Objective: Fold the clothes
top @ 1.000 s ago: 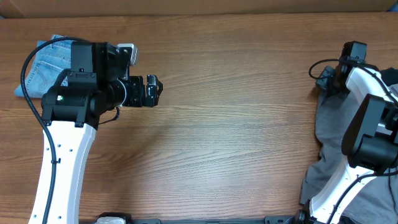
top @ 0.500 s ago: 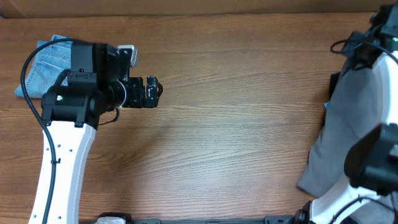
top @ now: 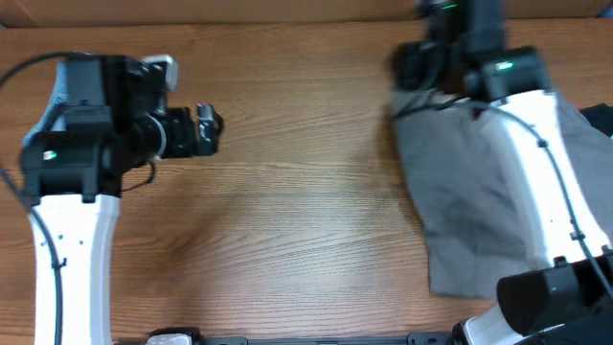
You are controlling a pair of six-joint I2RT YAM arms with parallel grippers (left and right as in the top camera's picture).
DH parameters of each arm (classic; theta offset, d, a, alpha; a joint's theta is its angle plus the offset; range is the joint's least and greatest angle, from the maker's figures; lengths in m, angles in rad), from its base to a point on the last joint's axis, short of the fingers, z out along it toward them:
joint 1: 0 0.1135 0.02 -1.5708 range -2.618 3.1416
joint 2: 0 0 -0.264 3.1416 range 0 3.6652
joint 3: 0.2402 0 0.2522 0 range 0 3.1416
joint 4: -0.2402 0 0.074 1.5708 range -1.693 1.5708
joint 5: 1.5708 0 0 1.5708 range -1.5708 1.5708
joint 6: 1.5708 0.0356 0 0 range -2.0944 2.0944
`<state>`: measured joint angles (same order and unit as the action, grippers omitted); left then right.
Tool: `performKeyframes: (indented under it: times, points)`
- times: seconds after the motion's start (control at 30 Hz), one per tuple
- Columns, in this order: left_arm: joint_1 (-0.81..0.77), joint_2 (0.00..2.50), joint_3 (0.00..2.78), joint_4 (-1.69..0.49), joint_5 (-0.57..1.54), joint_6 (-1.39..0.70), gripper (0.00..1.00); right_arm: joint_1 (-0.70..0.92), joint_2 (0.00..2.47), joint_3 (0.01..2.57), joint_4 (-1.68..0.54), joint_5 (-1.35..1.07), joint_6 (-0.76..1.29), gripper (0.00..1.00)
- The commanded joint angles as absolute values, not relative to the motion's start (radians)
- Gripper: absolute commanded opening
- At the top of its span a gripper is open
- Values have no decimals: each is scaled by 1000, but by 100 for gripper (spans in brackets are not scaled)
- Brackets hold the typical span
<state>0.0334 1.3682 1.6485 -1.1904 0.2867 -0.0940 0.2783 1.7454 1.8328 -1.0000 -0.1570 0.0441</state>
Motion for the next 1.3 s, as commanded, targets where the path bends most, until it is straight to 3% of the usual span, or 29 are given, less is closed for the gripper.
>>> performKeyframes:
  times: [0.0, 0.07, 0.27, 0.6, 0.93, 1.27]
  points:
    - [53, 1350, 1743, -1197, 252, -71, 100, 364, 1731, 1854, -1002, -79, 64, 86]
    - [50, 1350, 1760, -1189, 260, -70, 100, 377, 1720, 1855, -993, -42, 104, 92]
    - [-39, 1395, 1757, -1161, 307, -61, 100, 274, 1625, 1892, -999, -46, 167, 98]
    - [-320, 1665, 1757, -934, 408, -74, 100, 73, 1380, 1937, -1068, -72, 244, 99]
    - [-397, 1917, 1757, -547, 436, -94, 100, 26, 1292, 1937, -1245, -72, 283, 99]
    - [-465, 2254, 1757, -313, 538, -179, 96, 26, 1338, 1937, -1260, -81, 294, 98]
